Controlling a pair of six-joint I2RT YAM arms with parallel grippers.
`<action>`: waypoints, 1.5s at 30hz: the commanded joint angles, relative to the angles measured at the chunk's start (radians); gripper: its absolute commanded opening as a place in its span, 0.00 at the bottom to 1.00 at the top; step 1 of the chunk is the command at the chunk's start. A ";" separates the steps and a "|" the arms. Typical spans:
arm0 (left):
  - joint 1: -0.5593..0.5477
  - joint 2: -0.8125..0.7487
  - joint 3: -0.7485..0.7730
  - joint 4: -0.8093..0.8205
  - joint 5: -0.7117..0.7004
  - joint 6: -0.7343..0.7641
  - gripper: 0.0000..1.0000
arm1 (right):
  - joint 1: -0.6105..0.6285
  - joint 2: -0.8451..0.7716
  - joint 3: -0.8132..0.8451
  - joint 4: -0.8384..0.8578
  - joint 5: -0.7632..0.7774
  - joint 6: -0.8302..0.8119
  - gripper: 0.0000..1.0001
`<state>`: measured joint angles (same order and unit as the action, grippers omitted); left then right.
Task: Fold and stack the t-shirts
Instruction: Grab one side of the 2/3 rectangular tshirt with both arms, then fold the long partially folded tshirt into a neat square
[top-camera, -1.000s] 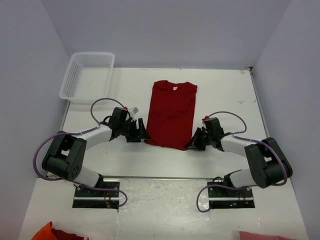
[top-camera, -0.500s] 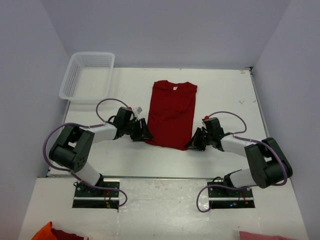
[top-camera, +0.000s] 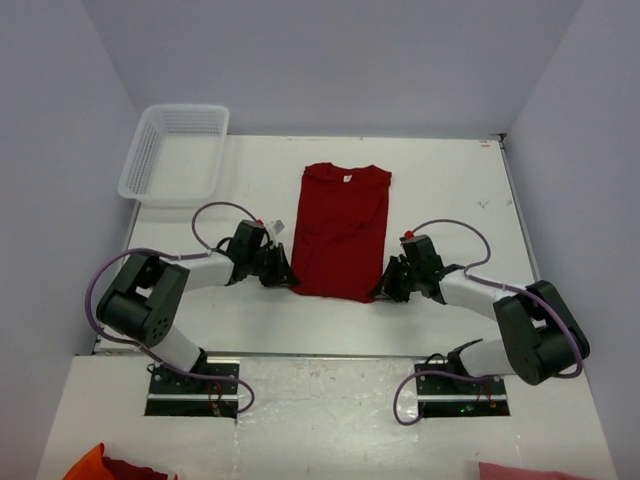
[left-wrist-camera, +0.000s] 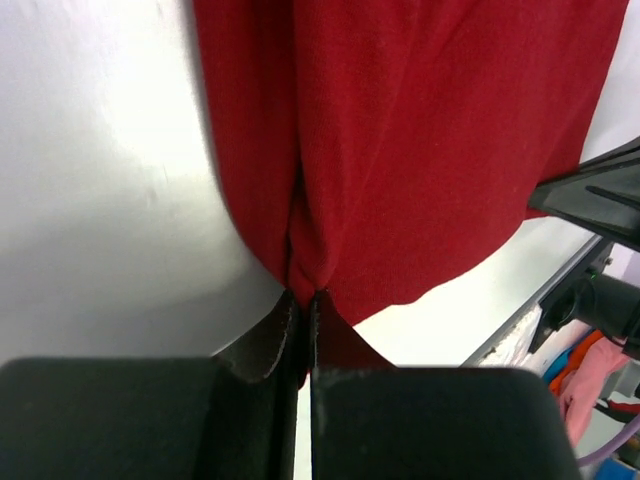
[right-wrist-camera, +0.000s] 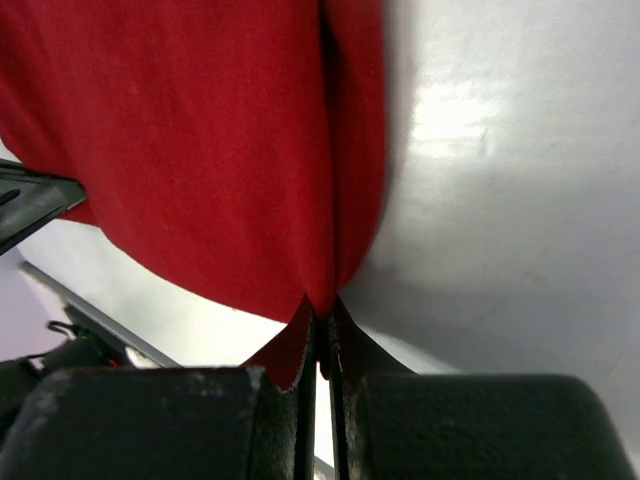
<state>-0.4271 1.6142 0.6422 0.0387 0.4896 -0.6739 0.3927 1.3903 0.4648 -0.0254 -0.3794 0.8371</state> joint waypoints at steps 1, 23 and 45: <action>-0.036 -0.083 -0.058 -0.037 -0.034 -0.010 0.00 | 0.058 -0.065 0.052 -0.139 0.155 -0.046 0.00; -0.216 -0.582 -0.282 -0.238 -0.109 -0.122 0.00 | 0.248 -0.569 0.006 -0.485 0.322 0.009 0.00; -0.237 -0.624 0.056 -0.526 -0.334 -0.052 0.00 | 0.442 -0.581 0.257 -0.694 0.600 0.044 0.00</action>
<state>-0.6682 0.9516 0.5278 -0.4152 0.2836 -0.7883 0.8379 0.7666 0.5735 -0.6579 0.0711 0.9226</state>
